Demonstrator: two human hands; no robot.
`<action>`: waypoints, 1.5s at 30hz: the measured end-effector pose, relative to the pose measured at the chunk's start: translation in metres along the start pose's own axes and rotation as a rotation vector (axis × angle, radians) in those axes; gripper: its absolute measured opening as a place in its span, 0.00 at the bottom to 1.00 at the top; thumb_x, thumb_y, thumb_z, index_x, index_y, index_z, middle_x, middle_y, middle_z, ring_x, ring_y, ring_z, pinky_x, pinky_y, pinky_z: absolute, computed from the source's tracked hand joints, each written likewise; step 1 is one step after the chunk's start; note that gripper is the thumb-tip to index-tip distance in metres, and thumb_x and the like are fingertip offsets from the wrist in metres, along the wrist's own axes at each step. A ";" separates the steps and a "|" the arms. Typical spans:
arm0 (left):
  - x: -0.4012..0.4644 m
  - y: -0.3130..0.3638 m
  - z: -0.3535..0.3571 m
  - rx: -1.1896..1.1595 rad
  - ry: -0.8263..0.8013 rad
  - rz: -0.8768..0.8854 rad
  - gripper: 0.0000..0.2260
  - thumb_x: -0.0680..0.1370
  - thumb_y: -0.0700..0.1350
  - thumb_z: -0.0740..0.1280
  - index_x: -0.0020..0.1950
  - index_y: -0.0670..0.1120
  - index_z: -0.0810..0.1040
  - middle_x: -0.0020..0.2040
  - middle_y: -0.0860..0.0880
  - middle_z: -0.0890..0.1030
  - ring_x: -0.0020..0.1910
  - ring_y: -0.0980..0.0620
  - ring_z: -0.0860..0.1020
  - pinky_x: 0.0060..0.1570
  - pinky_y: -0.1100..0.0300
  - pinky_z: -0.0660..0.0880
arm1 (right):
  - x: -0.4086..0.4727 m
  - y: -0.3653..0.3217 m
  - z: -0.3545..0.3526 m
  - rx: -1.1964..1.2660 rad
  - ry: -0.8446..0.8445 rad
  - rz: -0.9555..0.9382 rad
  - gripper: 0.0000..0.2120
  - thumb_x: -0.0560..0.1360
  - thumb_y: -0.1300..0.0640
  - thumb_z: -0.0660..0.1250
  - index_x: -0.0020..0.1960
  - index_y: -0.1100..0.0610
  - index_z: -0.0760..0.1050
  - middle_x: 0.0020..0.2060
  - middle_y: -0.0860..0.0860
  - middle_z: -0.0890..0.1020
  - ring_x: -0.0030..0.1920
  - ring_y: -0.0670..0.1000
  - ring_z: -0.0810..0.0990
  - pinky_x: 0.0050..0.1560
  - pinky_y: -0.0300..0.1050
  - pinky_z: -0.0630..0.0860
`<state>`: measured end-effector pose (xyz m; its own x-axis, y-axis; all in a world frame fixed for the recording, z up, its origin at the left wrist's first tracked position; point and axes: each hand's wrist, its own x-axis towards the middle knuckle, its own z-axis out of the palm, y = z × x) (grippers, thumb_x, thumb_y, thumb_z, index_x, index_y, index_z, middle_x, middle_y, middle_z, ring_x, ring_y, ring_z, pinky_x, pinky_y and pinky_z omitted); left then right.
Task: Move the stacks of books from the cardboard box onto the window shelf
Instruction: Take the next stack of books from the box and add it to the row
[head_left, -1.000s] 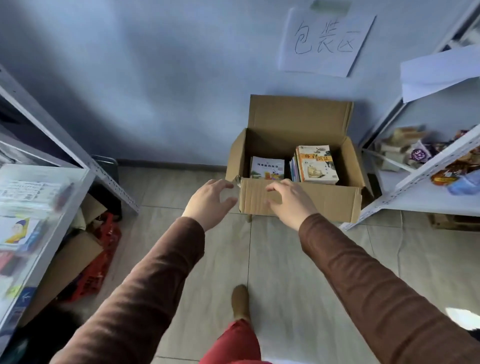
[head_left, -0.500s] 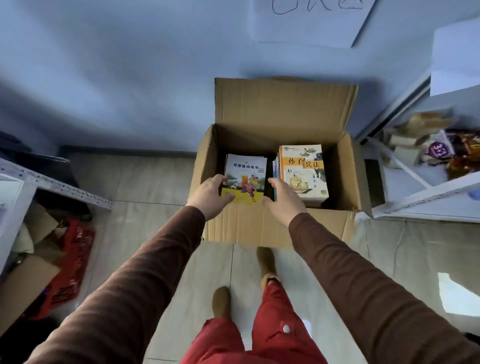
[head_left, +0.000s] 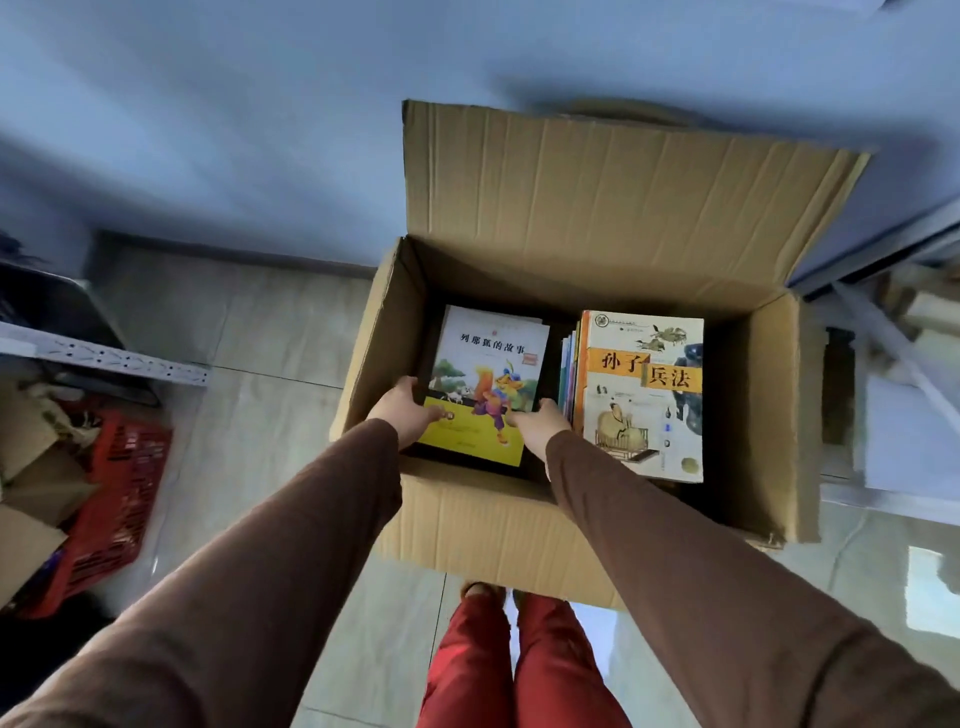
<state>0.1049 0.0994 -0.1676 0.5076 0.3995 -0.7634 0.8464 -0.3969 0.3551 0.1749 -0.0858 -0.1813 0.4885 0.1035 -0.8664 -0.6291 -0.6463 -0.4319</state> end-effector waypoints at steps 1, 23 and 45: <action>0.034 -0.004 0.010 -0.006 -0.025 -0.041 0.34 0.78 0.49 0.71 0.80 0.43 0.60 0.74 0.39 0.72 0.70 0.40 0.73 0.67 0.51 0.70 | 0.032 -0.001 0.009 0.026 -0.009 0.057 0.32 0.79 0.57 0.67 0.77 0.65 0.56 0.72 0.62 0.69 0.70 0.59 0.70 0.61 0.44 0.69; 0.114 -0.017 0.050 -0.258 -0.111 -0.226 0.39 0.75 0.61 0.71 0.78 0.41 0.66 0.73 0.41 0.73 0.70 0.42 0.74 0.70 0.49 0.71 | 0.096 0.025 0.032 0.489 0.039 0.135 0.46 0.73 0.44 0.73 0.80 0.59 0.53 0.76 0.57 0.65 0.75 0.58 0.65 0.69 0.50 0.64; -0.231 -0.071 -0.150 -1.168 0.406 0.077 0.22 0.73 0.52 0.76 0.64 0.47 0.75 0.53 0.43 0.86 0.41 0.47 0.85 0.33 0.53 0.82 | -0.225 -0.126 0.079 0.203 -0.302 -0.644 0.15 0.72 0.50 0.77 0.56 0.51 0.80 0.45 0.44 0.86 0.40 0.40 0.83 0.33 0.34 0.75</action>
<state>-0.0481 0.1595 0.0643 0.3992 0.7175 -0.5709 0.3429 0.4606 0.8187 0.0962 0.0322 0.0481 0.6290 0.6378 -0.4445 -0.3879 -0.2379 -0.8904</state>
